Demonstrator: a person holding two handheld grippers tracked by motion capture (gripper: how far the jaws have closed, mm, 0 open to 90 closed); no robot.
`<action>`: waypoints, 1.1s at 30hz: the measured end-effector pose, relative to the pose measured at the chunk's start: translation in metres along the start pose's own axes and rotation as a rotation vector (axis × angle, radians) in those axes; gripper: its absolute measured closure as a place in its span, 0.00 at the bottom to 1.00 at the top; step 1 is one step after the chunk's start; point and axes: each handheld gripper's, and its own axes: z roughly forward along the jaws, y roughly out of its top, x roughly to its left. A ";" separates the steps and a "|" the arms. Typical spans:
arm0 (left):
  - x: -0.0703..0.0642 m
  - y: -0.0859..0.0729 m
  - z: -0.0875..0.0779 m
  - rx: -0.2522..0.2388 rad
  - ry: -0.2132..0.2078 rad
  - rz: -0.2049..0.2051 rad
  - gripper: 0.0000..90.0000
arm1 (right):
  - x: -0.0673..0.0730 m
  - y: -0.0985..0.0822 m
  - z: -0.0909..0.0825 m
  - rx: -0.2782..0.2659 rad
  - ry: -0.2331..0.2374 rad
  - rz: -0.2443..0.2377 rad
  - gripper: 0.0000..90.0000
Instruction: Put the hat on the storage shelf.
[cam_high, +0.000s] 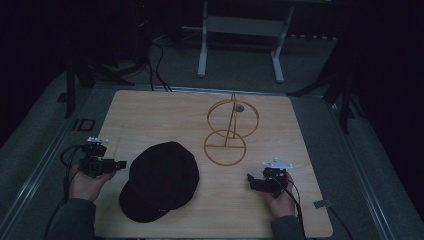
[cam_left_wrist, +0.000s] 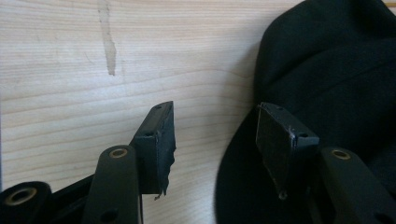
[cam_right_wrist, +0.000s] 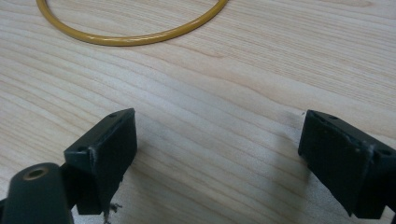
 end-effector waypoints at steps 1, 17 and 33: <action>-0.001 0.000 0.000 0.002 -0.005 0.000 0.52 | 0.000 0.000 0.000 0.000 0.000 0.000 0.13; -0.018 0.007 0.006 0.063 -0.050 0.032 0.50 | 0.000 0.000 0.000 0.000 0.000 0.001 0.13; -0.031 0.010 0.032 0.141 -0.058 0.047 0.50 | 0.000 0.000 0.000 0.000 0.000 0.001 0.13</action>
